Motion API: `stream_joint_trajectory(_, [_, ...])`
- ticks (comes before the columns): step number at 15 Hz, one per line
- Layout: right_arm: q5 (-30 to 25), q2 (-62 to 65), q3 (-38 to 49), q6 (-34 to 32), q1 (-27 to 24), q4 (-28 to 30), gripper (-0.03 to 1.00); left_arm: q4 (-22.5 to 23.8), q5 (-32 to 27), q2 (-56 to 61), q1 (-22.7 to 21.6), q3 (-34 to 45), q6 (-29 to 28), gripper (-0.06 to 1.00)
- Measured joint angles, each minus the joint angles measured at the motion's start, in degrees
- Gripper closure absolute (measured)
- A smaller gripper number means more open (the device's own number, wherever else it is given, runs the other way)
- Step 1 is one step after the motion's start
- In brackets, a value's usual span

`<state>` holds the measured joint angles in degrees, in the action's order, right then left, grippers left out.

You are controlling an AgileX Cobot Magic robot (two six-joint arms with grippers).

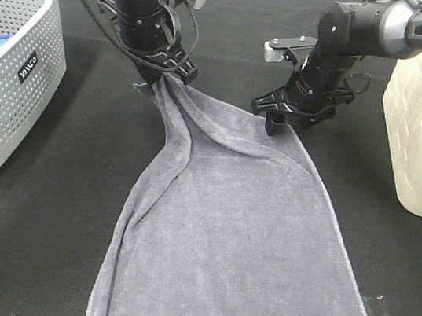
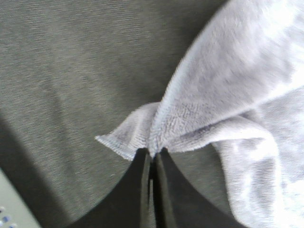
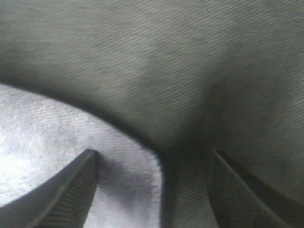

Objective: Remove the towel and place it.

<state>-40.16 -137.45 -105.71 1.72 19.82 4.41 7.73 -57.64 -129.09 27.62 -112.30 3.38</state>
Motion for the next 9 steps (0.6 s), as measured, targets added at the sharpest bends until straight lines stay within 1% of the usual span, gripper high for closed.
stream_joint_trajectory(2, [0.1, -0.2, -0.2, -0.3, 0.0, 0.4, 0.35, -0.2, 0.3, 0.0, 0.0, 0.0, 0.3, 0.94])
stream_joint_trajectory(5, [0.2, -1.3, -0.3, -0.4, 0.0, 0.3, 0.49, -0.3, 0.9, 0.0, 0.0, 0.0, 0.6, 0.94])
stream_joint_trajectory(6, [0.2, -1.4, -0.5, -0.4, 0.1, -0.1, 0.58, -0.3, 0.9, 0.0, 0.0, 0.0, 0.6, 0.94])
stream_joint_trajectory(8, [0.3, -1.5, -0.7, -0.4, 0.2, -0.5, 0.83, -0.4, 1.0, 0.0, 0.0, 0.0, 0.6, 0.94])
stream_joint_trajectory(9, [0.2, -1.8, -1.3, -0.4, 0.2, 0.1, 0.94, -0.4, 1.0, 0.0, 0.0, 0.0, 0.6, 0.94])
